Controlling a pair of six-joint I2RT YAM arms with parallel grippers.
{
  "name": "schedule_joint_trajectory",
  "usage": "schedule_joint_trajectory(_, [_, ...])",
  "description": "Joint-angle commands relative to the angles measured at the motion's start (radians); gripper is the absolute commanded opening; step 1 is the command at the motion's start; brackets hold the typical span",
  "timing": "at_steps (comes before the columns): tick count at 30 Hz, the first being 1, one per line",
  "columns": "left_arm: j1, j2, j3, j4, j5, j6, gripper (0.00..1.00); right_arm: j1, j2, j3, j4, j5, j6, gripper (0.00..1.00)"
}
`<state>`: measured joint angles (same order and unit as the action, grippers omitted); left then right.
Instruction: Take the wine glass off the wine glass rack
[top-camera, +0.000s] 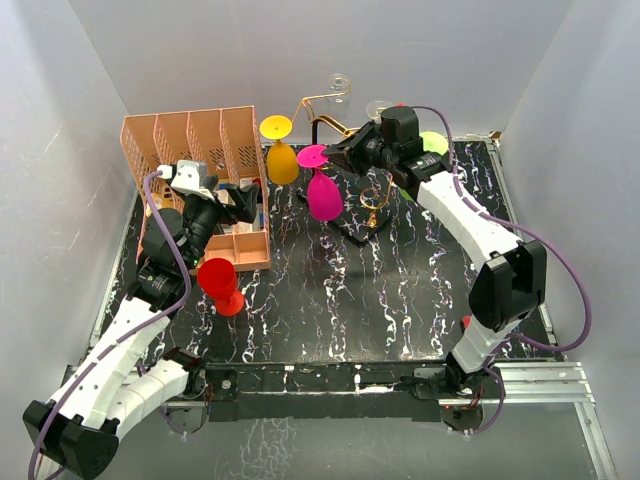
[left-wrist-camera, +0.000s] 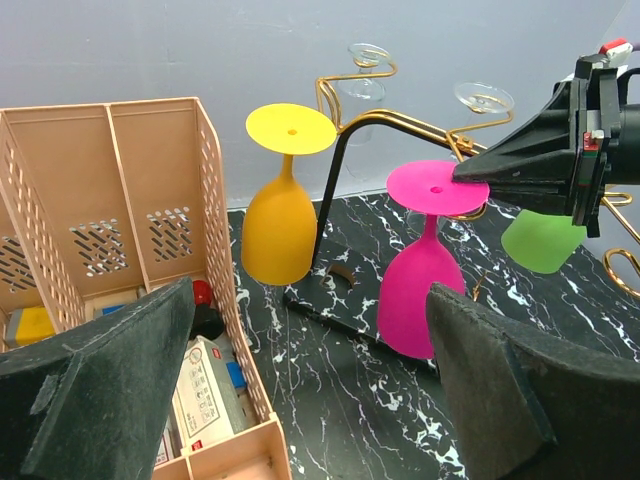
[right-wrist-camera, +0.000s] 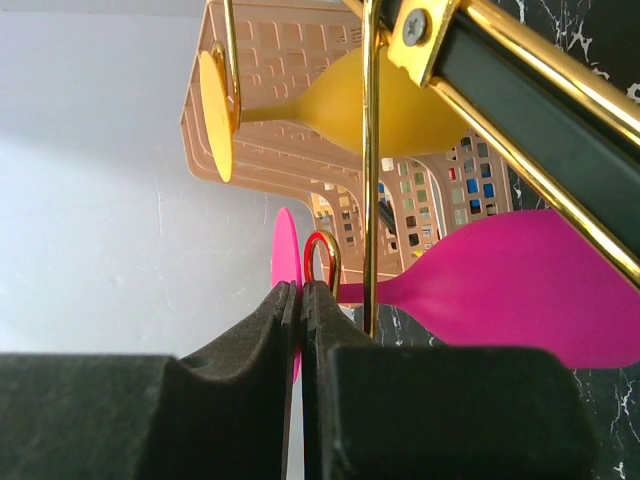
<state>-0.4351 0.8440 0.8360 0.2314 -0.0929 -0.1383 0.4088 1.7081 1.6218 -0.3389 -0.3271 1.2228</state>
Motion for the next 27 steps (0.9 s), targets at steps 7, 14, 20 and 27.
schedule_joint_trajectory(7, [-0.006, -0.002, 0.011, 0.025, 0.012, 0.005, 0.97, -0.013, -0.119, -0.018, 0.004, 0.064, 0.051, 0.08])
schedule_joint_trajectory(14, [-0.008, -0.002, 0.015, 0.019, 0.019, 0.004, 0.97, -0.041, -0.133, -0.016, -0.025, 0.086, 0.044, 0.08])
schedule_joint_trajectory(20, [-0.007, 0.0, 0.019, 0.012, 0.011, 0.006, 0.97, -0.061, -0.106, 0.007, -0.003, 0.116, 0.035, 0.08])
schedule_joint_trajectory(27, [-0.007, 0.009, 0.02, 0.011, 0.014, 0.006, 0.97, -0.061, 0.0, 0.121, 0.005, 0.06, 0.011, 0.08])
